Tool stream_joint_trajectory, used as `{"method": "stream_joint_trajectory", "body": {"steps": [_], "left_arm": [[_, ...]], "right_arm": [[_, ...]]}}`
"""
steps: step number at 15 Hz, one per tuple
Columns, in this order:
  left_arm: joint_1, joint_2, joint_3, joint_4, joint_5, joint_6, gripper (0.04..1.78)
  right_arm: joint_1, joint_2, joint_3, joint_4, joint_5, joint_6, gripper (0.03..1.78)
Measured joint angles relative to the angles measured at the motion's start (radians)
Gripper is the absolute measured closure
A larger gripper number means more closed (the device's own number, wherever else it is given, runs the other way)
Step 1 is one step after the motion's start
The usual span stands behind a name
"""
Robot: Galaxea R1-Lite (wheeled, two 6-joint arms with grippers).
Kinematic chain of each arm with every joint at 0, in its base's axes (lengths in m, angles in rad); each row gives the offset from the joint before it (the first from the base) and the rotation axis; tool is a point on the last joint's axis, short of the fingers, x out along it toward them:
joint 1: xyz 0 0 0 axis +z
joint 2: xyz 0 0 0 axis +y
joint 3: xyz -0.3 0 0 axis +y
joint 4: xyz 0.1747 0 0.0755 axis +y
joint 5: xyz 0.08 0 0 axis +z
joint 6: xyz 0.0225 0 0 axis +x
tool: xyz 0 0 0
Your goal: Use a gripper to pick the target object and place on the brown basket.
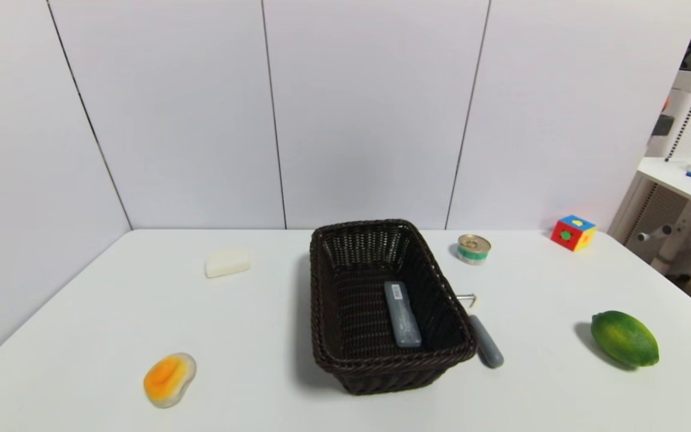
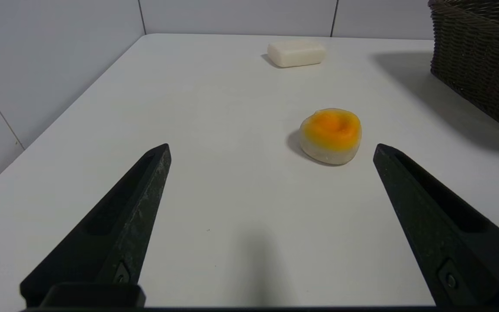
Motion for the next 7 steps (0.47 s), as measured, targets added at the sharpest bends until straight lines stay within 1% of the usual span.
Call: {"method": "stream_joint_trajectory", "body": {"steps": [2, 7], "left_arm": [[0.000, 0.000, 0.000, 0.000, 0.000, 0.000, 0.13], [0.000, 0.000, 0.000, 0.000, 0.000, 0.000, 0.13]], "right_arm": [[0.000, -0.002, 0.000, 0.002, 0.000, -0.008, 0.12], [0.000, -0.002, 0.001, -0.001, 0.000, 0.004, 0.12]]}}
